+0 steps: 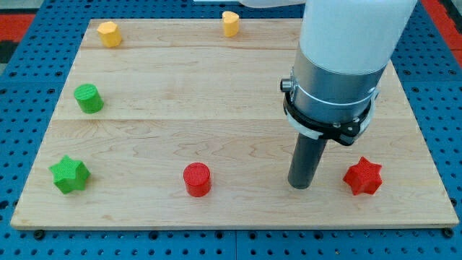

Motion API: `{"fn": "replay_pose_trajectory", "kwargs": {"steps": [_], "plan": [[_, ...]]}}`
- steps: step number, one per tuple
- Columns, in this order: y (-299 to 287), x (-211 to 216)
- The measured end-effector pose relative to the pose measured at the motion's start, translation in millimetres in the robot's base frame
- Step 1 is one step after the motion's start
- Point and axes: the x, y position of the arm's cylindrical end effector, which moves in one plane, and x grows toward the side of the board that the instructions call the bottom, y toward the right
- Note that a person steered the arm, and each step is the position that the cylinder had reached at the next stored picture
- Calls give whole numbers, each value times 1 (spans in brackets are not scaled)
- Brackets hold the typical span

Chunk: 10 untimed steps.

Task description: Move your hand towards the center of the board

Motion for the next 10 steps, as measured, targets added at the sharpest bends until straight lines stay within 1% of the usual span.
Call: {"fn": "replay_pose_trajectory", "kwargs": {"steps": [2, 5, 7, 8, 9, 10], "plan": [[-1, -3], [-19, -4], [-17, -3], [-46, -16], [-77, -59], [-83, -89]]}}
